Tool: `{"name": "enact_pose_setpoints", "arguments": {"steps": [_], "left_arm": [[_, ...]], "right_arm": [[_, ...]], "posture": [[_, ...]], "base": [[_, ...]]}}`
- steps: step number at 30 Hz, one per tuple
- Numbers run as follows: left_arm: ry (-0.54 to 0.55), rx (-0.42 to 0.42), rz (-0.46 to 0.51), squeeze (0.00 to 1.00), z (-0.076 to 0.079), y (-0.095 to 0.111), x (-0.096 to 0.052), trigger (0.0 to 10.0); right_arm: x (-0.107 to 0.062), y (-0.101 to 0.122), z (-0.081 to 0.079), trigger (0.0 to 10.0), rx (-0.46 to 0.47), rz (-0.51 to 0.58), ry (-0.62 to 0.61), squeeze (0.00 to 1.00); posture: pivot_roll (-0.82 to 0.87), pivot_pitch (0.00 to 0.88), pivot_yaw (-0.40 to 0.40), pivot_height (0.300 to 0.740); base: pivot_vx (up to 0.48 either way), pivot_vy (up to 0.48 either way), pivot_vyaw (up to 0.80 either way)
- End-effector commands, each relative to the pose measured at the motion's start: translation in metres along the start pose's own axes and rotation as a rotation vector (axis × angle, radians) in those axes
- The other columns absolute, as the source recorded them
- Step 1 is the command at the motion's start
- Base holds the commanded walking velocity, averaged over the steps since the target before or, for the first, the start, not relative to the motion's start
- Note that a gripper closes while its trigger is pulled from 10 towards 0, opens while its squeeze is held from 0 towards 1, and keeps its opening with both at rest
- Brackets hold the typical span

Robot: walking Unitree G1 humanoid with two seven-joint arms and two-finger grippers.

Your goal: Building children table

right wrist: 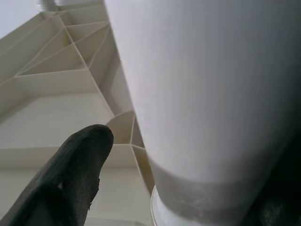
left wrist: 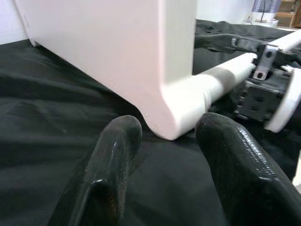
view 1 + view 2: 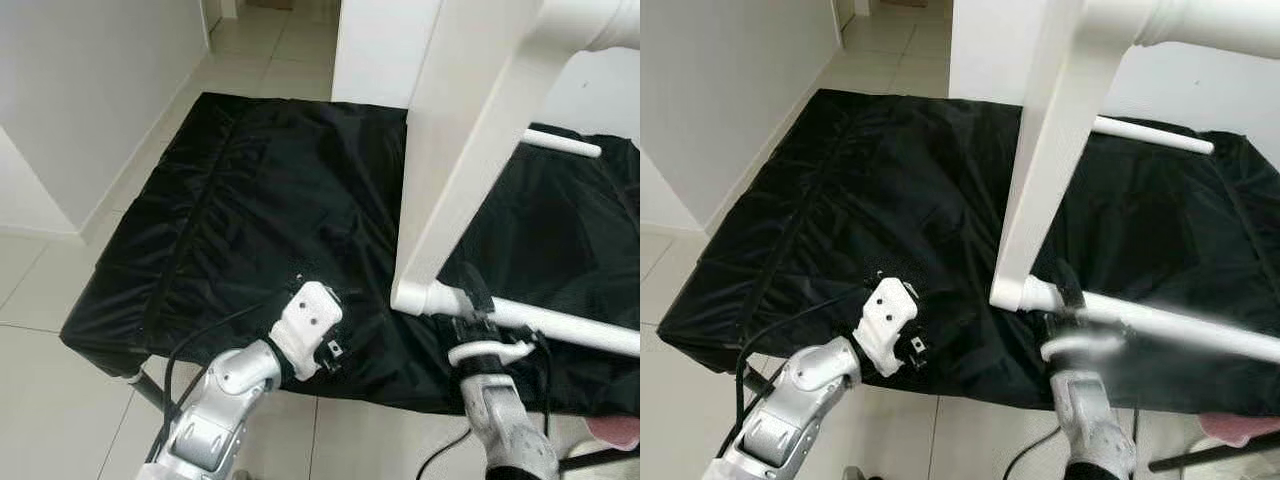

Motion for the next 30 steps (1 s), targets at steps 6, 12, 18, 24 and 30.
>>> {"name": "enact_pose_setpoints", "arguments": {"steps": [6,12,18,24,30], "left_arm": [[-0.008,0.001,-0.022,0.0,-0.001,-0.003,-0.003,10.0],[-0.024,0.002,-0.025,0.0,0.0,-0.003,-0.003,10.0],[-0.033,-0.002,-0.029,0.0,0.001,-0.003,-0.005,10.0],[-0.034,-0.007,-0.036,0.0,0.001,-0.004,-0.007,10.0],[-0.037,-0.013,-0.038,0.0,0.003,-0.005,-0.007,10.0]], "right_arm": [[-0.076,0.022,0.033,10.0,0.056,0.053,-0.156,0.0],[-0.099,0.019,0.018,10.0,0.005,0.008,-0.065,0.0],[-0.106,0.02,0.014,10.0,-0.087,0.01,-0.135,0.0],[-0.1,0.028,0.008,10.0,-0.213,0.095,-0.239,0.0],[-0.088,0.01,-0.005,10.0,-0.407,0.011,-0.253,0.0]], "posture": [[-0.07,0.136,0.035,0.74],[-0.08,0.143,0.054,0.74],[-0.08,0.15,0.062,0.74],[-0.09,0.156,0.061,0.74],[-0.09,0.16,0.062,0.74]], "base": [[0.0,0.0,0.0],[0.0,0.0,0.0],[0.0,0.0,0.0],[0.0,0.0,0.0],[0.0,0.0,0.0]]}}
Point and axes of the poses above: a point about 5 cm out from each wrist's last joint towards the gripper, its own x axis pointing out of the wrist towards the gripper, its own y axis along the axis of the wrist's last joint, z = x × y, the point moved 3 cm from there along x, pointing out of the wrist towards the gripper, and after that the axes turned 8 degrees about x, right-handed, at the moved point
